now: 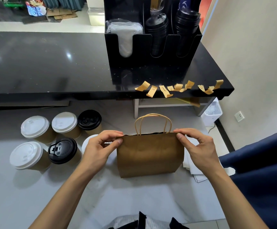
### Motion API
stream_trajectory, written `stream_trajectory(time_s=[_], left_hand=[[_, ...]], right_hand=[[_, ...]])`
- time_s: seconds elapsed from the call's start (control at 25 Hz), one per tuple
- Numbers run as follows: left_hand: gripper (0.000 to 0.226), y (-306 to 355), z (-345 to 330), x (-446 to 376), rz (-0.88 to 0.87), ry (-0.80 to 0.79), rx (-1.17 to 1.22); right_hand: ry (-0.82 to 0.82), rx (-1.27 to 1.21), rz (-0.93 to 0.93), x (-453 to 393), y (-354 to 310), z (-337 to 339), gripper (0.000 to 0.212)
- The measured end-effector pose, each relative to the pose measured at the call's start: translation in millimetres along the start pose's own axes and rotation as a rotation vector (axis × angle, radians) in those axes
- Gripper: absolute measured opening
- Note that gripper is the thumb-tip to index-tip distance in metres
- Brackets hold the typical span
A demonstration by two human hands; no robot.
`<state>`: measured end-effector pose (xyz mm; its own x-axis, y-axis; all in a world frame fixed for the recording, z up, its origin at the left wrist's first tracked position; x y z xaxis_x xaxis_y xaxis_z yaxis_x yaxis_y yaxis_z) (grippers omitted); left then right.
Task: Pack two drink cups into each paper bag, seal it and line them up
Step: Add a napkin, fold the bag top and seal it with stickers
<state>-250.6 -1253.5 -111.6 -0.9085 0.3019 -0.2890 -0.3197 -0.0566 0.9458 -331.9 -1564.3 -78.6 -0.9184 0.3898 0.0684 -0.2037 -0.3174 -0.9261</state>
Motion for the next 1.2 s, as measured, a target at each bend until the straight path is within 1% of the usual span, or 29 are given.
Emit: stream_trajectory(time_s=[0.12,0.28,0.4,0.52,0.68,0.8,0.92,1.0,1.04,1.08,1.12,1.2], left_hand=[[0.018,0,1,-2,-0.001,0.004,-0.004],[0.02,1,1,-3,-0.023,0.019,-0.011],[0.023,4,0,-3,-0.046,0.006,-0.042],[0.024,6,0,-3,-0.065,-0.006,-0.065],[0.025,8,1,-2,-0.065,0.003,-0.078],[0.024,7,1,-1,-0.059,0.01,-0.085],[0.022,6,2,0,-0.043,0.011,-0.073],[0.023,6,2,1,-0.034,0.009,-0.065],[0.024,7,2,1,-0.032,0.007,-0.061],[0.025,8,2,2,-0.033,0.007,-0.054],[0.026,9,2,2,-0.034,0.005,-0.047],[0.026,10,2,2,-0.033,0.004,-0.037]], right_hand=[[-0.007,0.027,-0.039,-4,-3,4,0.015],[-0.081,0.095,-0.043,-5,-11,10,0.019],[-0.125,0.104,-0.05,-11,-26,13,0.029],[-0.095,0.069,0.006,-26,-54,11,0.026],[-0.029,0.117,0.152,-51,-99,-7,0.012],[0.02,0.17,0.197,-72,-125,-27,0.012],[0.08,0.356,0.15,-96,-139,-48,0.029],[0.084,0.499,0.077,-111,-144,-59,0.042],[0.077,0.566,0.027,-118,-145,-63,0.046],[0.069,0.619,-0.016,-123,-145,-67,0.045],[0.063,0.645,-0.041,-127,-145,-69,0.04],[0.048,0.616,-0.048,-131,-146,-74,0.022]])
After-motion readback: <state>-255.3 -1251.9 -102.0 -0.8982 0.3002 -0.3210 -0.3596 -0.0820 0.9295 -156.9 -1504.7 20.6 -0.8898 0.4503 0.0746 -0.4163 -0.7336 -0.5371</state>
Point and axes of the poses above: each hand's wrist, its own x-axis away from the middle knuckle, its own z-axis out of the back of the hand, y = z × x, the point moved 6 cm from there along -x, towards the middle knuckle, and after that the axes turned 15 degrees about -z, right-handed, at the moved point
